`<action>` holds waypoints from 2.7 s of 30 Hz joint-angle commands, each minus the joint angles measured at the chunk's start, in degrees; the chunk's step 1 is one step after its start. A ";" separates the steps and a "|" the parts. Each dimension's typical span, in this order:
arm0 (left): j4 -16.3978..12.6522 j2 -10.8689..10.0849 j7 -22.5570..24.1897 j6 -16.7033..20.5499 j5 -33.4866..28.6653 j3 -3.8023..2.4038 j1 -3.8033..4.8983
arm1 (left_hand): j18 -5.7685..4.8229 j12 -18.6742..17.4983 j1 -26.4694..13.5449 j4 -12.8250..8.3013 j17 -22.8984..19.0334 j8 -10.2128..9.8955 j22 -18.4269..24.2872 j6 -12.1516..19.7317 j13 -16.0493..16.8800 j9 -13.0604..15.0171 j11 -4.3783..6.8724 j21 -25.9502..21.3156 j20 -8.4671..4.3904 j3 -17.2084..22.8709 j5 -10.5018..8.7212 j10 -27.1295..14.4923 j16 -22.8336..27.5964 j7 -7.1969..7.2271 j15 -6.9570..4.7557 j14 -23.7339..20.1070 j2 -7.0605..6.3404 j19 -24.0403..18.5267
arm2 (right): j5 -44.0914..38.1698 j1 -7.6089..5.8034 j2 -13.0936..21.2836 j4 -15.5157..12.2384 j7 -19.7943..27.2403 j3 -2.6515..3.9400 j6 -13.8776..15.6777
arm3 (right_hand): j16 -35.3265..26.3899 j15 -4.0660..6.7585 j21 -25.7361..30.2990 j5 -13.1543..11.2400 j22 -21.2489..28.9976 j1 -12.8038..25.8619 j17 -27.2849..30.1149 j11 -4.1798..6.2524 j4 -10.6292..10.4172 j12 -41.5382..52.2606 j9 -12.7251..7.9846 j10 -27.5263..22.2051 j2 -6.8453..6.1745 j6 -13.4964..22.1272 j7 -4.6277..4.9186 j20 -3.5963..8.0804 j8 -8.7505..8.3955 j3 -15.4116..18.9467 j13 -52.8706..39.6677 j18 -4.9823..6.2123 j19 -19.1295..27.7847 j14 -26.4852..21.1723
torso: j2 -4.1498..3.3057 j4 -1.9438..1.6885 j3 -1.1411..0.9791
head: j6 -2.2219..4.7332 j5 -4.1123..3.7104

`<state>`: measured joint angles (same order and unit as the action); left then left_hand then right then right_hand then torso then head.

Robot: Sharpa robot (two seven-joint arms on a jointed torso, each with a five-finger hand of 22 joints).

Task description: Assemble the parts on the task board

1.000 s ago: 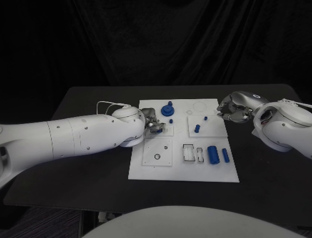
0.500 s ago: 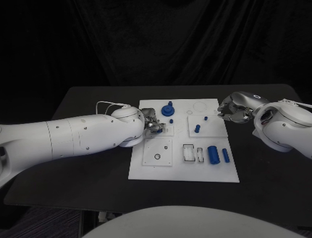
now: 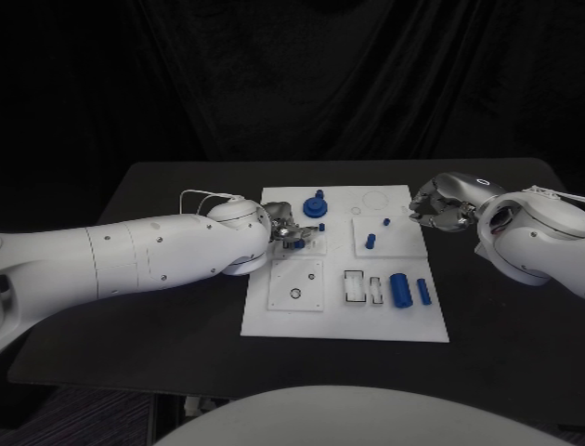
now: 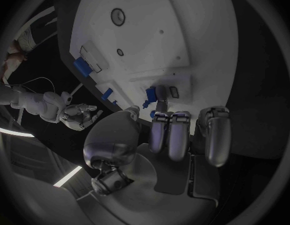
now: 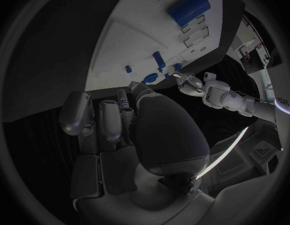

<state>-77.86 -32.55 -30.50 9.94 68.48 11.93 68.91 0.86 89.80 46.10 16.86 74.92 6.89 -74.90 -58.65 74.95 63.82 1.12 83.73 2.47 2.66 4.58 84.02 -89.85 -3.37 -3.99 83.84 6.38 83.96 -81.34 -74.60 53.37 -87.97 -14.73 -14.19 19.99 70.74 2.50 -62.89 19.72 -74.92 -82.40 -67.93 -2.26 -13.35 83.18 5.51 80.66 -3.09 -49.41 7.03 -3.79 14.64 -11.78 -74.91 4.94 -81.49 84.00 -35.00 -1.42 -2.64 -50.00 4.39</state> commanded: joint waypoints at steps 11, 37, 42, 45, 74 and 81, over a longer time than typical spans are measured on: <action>0.11 -0.39 2.02 -2.17 -0.31 0.18 -0.48 | 0.82 0.20 8.14 -0.71 15.08 -0.04 -12.89 0.81 15.05 -0.28 -0.54 -0.63 0.53 -3.11 7.24 5.98 -0.15 -0.09 0.55 6.16 0.06 2.31 | 0.26 0.13 0.14 -0.02 -0.94 0.03 -0.52 | -0.35 -0.30 0.47 0.34 -2.99 -0.02 0.08 0.09 -0.01 -0.36 -0.06 -0.31 0.35 -0.39 0.11 -0.03 0.37 -0.35 -3.05 0.89 0.36 1.38 | -0.06 -0.05 0.00 | 0.00 -0.15; -0.21 -0.58 1.74 -3.52 -0.31 0.18 -0.59 | 0.74 0.20 16.22 -1.72 15.08 1.82 -12.99 0.17 15.05 1.39 0.06 -0.31 0.16 -2.49 13.56 5.98 -0.15 0.61 0.09 6.16 -0.08 2.51 | 0.32 0.14 0.00 0.03 -0.85 0.03 -0.56 | -0.40 -0.31 0.54 0.35 -2.96 0.00 0.13 0.09 -0.01 -0.39 -0.08 -0.35 0.30 -0.40 0.12 -0.03 0.37 -0.37 -3.01 0.89 0.38 1.36 | -0.04 0.02 -0.03 | 0.00 0.11; 0.01 -0.49 1.63 -3.37 -0.31 0.18 -0.60 | 0.75 0.20 17.39 -2.04 15.08 2.09 -12.99 0.15 15.05 1.66 0.21 -0.32 0.04 -1.97 13.64 5.98 -0.15 0.78 -0.04 6.16 0.08 2.51 | 0.33 0.14 0.00 0.00 -0.87 0.03 -0.63 | -0.40 -0.31 0.54 0.35 -2.96 0.00 0.13 0.09 -0.01 -0.39 -0.08 -0.35 0.30 -0.40 0.12 -0.03 0.37 -0.37 -3.01 0.89 0.38 1.36 | -0.04 0.04 -0.04 | 0.00 0.16; 0.12 -0.46 1.68 -3.23 -0.31 0.18 -0.60 | 0.76 0.20 17.49 -1.91 15.08 2.09 -12.97 0.24 15.05 1.68 0.21 -0.38 0.02 -1.84 13.47 5.98 -0.15 0.75 -0.06 6.16 0.26 2.48 | 0.33 0.14 0.03 -0.03 -0.89 0.03 -0.66 | -0.40 -0.31 0.54 0.35 -2.96 0.00 0.13 0.09 -0.01 -0.39 -0.08 -0.35 0.30 -0.40 0.12 -0.03 0.37 -0.37 -3.01 0.89 0.38 1.36 | -0.06 0.02 -0.04 | 0.00 0.14; -4.35 -2.82 0.29 3.11 6.66 0.13 -0.50 | 0.48 0.20 10.25 -0.36 15.08 3.27 -13.33 1.11 15.05 2.79 -0.08 0.89 0.19 -14.27 5.69 5.98 -0.15 0.40 0.14 6.16 3.07 3.20 | 0.33 0.13 0.90 -0.42 -0.93 0.03 -0.52 | -0.47 -0.31 0.70 0.39 -2.92 0.09 0.20 0.08 -0.03 -0.41 -0.14 -0.40 0.20 -0.43 0.12 -0.03 0.39 -0.44 -2.97 0.91 0.39 1.32 | 0.00 0.00 0.00 | 0.00 -0.23; -5.48 -3.42 -0.97 0.62 7.58 0.01 0.80 | 0.51 0.20 12.60 -0.42 15.08 3.04 -13.29 1.85 15.05 2.98 -0.10 0.76 0.11 -14.59 7.17 5.98 -0.15 0.35 0.10 6.16 3.28 3.15 | 0.33 0.13 0.82 -0.32 -0.95 0.03 -0.41 | -0.47 -0.31 0.70 0.39 -2.92 0.09 0.20 0.08 -0.03 -0.41 -0.14 -0.40 0.20 -0.43 0.12 -0.03 0.39 -0.44 -2.97 0.91 0.39 1.32 | -0.08 0.07 0.09 | 0.00 -0.12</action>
<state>-83.02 -35.97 -29.88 12.03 74.15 12.03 69.33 0.82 89.80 58.13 16.44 74.94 9.87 -74.90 -57.24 74.95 66.70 0.59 84.46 2.89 -11.60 11.46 83.93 -89.85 -2.96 -3.36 84.05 9.60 83.96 -80.83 -74.60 54.15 -88.25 -14.88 -14.19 19.57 70.53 2.50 -62.56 19.72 -74.92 -82.40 -67.81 -2.26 -13.35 82.98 5.45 80.66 -3.09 -49.41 7.03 -3.79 14.64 -11.78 -74.94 4.94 -81.49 84.00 -35.00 -1.38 -2.63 -50.00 4.27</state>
